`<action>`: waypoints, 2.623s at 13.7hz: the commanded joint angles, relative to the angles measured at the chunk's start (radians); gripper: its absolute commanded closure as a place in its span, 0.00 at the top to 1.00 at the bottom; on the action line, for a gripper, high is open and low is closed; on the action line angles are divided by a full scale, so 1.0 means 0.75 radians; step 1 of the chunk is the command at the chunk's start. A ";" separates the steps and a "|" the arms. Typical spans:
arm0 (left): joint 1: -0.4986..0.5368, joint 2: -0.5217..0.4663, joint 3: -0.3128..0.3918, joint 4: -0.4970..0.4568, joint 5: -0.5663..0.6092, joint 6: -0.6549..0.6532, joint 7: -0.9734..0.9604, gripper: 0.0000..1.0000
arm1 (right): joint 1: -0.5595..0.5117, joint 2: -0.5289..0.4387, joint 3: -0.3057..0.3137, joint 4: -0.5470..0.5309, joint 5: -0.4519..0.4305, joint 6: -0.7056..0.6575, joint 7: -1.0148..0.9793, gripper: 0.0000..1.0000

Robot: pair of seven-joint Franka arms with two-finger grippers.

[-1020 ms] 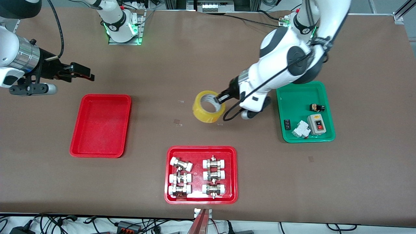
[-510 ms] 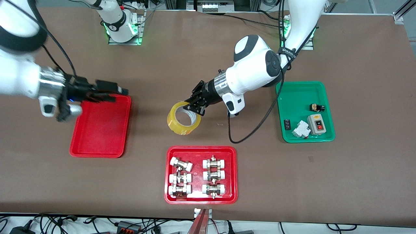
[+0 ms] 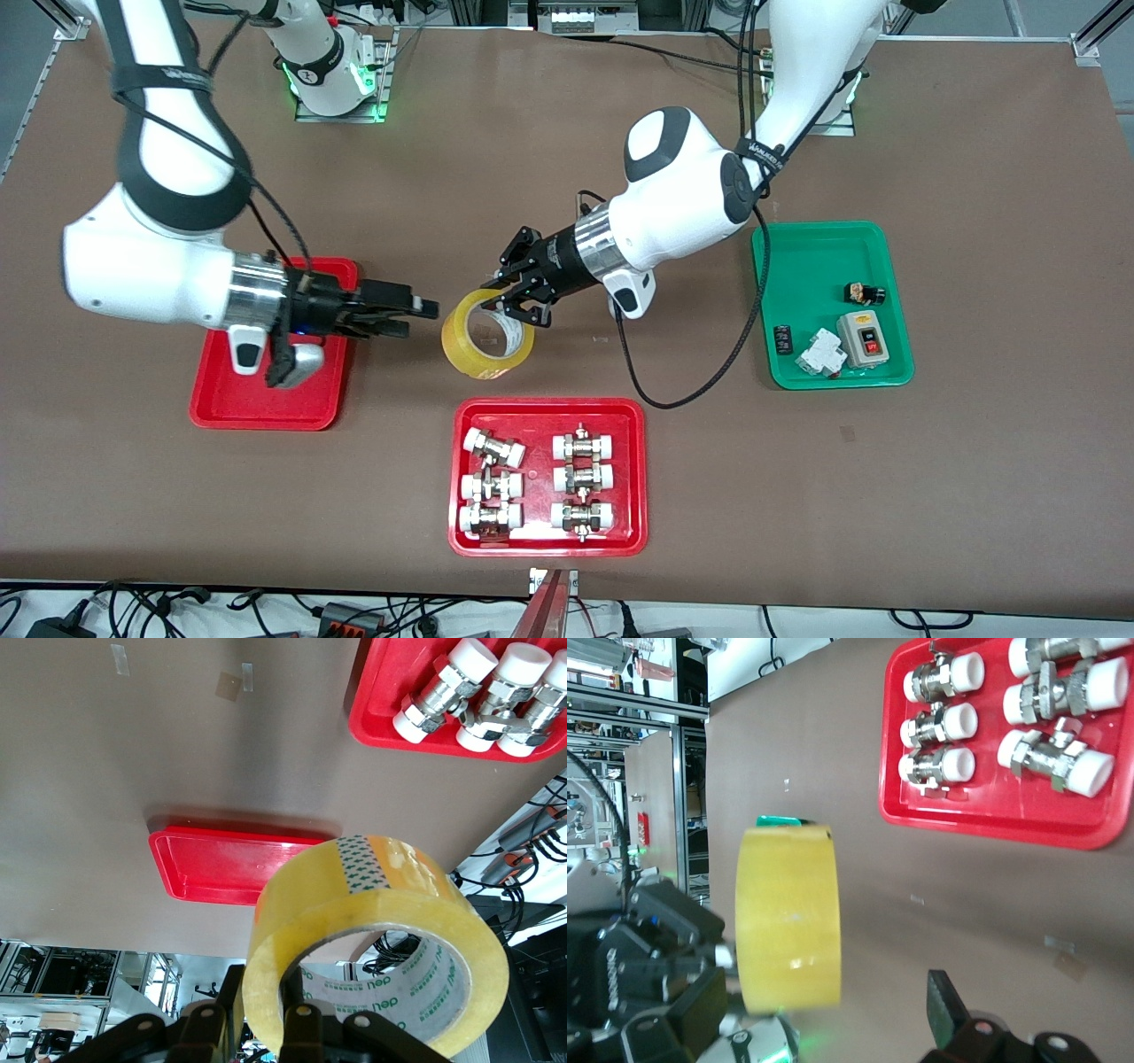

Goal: Left arm passes tape to right arm into tray
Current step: 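Close the right gripper on the tape rim beside the left gripper, then open the left gripper and withdraw while the right gripper holds the tape, then lower the tape into the empty red tray and open the right gripper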

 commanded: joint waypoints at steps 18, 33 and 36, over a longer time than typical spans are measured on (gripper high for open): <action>0.040 0.000 0.027 0.054 0.359 -0.022 0.035 1.00 | 0.048 0.037 -0.008 0.041 0.053 0.078 -0.094 0.00; 0.755 -0.400 0.041 0.060 1.002 -1.560 2.114 1.00 | -0.623 0.242 -0.021 -0.070 -0.525 -0.372 -0.742 0.00; 0.848 -0.531 0.029 -0.097 1.079 -1.534 2.285 1.00 | -0.672 0.303 -0.021 -0.080 -0.581 -0.356 -0.891 0.05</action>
